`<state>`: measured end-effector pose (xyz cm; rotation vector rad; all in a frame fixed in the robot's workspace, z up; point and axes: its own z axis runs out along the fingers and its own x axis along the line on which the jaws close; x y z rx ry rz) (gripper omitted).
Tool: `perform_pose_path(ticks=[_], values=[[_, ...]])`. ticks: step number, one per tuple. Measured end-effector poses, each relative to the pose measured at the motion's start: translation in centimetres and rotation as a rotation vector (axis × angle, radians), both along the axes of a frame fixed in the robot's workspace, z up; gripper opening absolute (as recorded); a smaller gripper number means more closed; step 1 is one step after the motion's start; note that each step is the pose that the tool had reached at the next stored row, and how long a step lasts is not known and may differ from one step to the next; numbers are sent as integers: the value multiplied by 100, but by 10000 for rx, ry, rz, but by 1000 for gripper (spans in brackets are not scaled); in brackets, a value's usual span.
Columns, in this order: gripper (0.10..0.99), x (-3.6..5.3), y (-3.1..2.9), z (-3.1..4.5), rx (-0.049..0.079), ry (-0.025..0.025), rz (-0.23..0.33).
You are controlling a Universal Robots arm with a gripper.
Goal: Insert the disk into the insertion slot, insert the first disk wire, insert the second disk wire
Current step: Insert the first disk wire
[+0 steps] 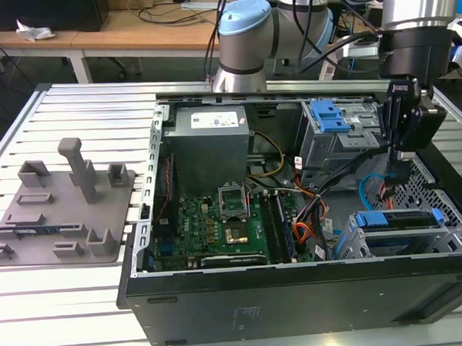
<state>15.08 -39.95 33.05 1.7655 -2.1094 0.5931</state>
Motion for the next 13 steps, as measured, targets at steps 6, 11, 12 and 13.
perform_pose_path(ticks=[6,11,12,13], values=[[165,36,-84,0,937,63,0],[165,45,-173,12,1375,110,1],[165,47,-194,16,1466,116,0],[165,49,-211,20,1554,120,-1]])
